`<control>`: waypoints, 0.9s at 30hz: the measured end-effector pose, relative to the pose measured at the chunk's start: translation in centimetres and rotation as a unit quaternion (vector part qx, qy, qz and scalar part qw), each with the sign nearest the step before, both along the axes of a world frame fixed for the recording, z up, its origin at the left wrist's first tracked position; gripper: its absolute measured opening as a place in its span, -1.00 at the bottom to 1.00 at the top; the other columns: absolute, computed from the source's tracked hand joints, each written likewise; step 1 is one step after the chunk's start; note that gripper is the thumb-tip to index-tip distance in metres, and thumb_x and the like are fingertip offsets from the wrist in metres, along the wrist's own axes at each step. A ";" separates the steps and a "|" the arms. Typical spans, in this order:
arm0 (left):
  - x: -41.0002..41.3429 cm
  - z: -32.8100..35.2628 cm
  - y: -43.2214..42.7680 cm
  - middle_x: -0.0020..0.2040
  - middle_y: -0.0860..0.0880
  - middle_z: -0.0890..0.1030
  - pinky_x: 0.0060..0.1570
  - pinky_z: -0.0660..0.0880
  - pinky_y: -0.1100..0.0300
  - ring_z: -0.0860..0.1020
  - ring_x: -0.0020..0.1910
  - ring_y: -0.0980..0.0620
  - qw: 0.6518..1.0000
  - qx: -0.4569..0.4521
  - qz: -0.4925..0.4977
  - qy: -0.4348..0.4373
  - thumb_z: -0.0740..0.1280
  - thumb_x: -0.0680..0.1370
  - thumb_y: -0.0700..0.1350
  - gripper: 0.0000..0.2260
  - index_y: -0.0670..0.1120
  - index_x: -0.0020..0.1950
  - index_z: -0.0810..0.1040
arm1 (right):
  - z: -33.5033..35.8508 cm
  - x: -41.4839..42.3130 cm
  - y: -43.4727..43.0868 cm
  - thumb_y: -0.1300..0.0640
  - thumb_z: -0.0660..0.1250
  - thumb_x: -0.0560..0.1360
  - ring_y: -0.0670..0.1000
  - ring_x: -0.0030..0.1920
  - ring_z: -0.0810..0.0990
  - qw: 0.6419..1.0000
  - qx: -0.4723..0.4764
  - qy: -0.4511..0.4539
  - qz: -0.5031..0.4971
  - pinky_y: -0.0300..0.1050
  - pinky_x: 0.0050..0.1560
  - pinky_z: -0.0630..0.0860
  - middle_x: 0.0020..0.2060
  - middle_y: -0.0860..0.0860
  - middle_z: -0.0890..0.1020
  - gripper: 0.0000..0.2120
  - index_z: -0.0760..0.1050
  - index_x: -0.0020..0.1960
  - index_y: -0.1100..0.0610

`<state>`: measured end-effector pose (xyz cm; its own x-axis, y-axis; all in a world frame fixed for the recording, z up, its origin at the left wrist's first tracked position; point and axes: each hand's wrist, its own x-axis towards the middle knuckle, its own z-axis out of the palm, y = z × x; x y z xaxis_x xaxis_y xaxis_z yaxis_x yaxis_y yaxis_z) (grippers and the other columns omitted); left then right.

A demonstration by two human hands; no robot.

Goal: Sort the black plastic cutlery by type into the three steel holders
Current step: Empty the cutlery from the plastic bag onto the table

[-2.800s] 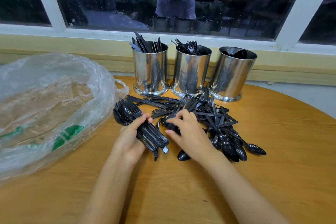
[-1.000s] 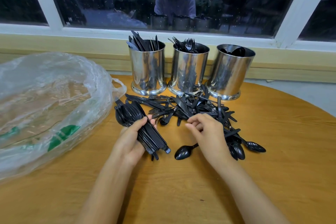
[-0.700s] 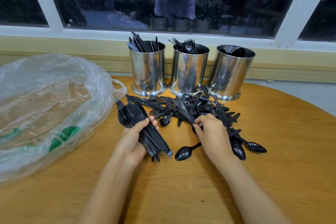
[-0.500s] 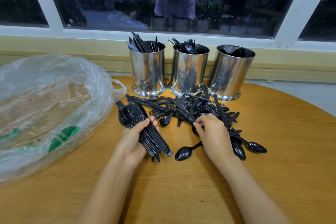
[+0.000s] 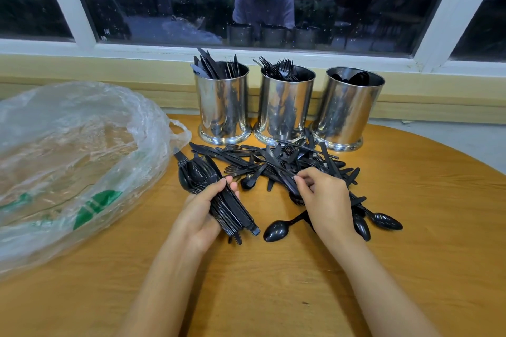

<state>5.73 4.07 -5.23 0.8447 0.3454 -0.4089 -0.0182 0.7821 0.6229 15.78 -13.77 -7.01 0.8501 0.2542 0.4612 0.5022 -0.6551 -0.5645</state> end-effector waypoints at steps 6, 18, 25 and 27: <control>0.0 0.3 -0.4 -0.26 -0.09 0.64 -0.03 0.54 0.08 0.61 -0.27 0.03 1.000 -0.012 -0.004 -0.004 0.35 0.54 -0.19 -0.85 -0.20 -0.20 0.63 | 1.7 -3.0 1.1 0.28 0.44 0.46 -0.09 -0.31 0.63 0.960 0.252 -0.043 0.116 -0.27 -0.23 0.57 -0.24 -0.04 0.66 -0.87 0.67 -0.01 0.15; 0.1 -0.2 0.8 -0.25 -0.06 0.59 -0.04 0.54 0.06 0.57 -0.20 0.02 1.000 -0.008 -0.002 -0.024 0.44 0.37 -0.13 -0.86 -0.15 -0.14 0.58 | -0.9 -4.3 3.0 0.04 0.35 0.54 -0.13 -0.03 0.60 0.947 0.096 -0.065 0.299 -0.17 -0.05 0.57 -0.06 -0.05 0.64 -0.77 0.66 0.07 0.15; 0.2 0.0 0.4 -0.29 -0.06 0.61 -0.08 0.56 0.12 0.59 -0.28 0.05 0.999 -0.041 0.012 -0.030 0.42 0.29 -0.27 -0.79 -0.16 -0.09 0.56 | 0.1 -1.3 1.2 0.05 0.31 0.55 -0.17 0.00 0.54 0.992 0.040 -0.032 0.114 -0.26 0.06 0.52 -0.01 -0.11 0.60 -0.76 0.61 0.16 0.10; 0.1 0.2 0.1 -0.29 -0.07 0.61 -0.04 0.54 0.12 0.60 -0.32 0.06 0.998 -0.046 0.009 -0.029 0.41 0.28 -0.28 -0.76 -0.17 -0.07 0.56 | -0.2 -0.3 0.5 0.01 0.28 0.57 -0.08 0.14 0.49 0.998 -0.048 -0.003 0.052 -0.21 0.17 0.46 0.10 -0.07 0.57 -0.67 0.54 0.28 0.10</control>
